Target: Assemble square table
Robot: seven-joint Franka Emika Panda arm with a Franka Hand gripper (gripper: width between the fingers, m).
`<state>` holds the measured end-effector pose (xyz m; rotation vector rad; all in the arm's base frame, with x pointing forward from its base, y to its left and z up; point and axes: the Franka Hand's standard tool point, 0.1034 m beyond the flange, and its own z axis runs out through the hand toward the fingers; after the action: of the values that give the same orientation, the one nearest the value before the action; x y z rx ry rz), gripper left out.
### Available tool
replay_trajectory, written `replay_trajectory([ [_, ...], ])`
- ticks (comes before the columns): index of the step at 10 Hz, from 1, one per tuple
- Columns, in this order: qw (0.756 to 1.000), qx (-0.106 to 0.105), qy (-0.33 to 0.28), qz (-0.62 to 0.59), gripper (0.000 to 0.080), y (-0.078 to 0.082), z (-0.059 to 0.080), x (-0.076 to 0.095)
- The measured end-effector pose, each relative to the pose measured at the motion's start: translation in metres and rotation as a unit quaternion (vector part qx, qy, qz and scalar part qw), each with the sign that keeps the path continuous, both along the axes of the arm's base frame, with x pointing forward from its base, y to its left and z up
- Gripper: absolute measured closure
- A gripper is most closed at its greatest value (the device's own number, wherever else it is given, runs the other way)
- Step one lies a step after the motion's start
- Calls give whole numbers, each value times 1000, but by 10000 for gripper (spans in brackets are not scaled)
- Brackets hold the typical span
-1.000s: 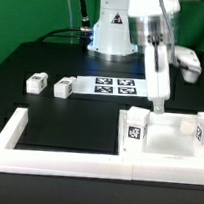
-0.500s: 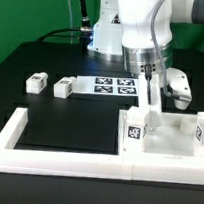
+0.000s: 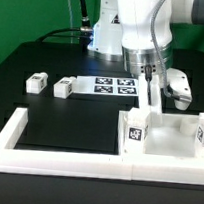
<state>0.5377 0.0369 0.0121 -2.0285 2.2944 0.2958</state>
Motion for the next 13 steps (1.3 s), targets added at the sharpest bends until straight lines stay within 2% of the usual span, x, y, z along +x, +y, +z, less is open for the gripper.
replay_trajectory([
  [9,999,1,-10,30,724,-2,1,0],
  [11,990,2,-41,136,727,-50,5,-15],
  [13,981,-1,-50,187,732,-71,3,-17],
])
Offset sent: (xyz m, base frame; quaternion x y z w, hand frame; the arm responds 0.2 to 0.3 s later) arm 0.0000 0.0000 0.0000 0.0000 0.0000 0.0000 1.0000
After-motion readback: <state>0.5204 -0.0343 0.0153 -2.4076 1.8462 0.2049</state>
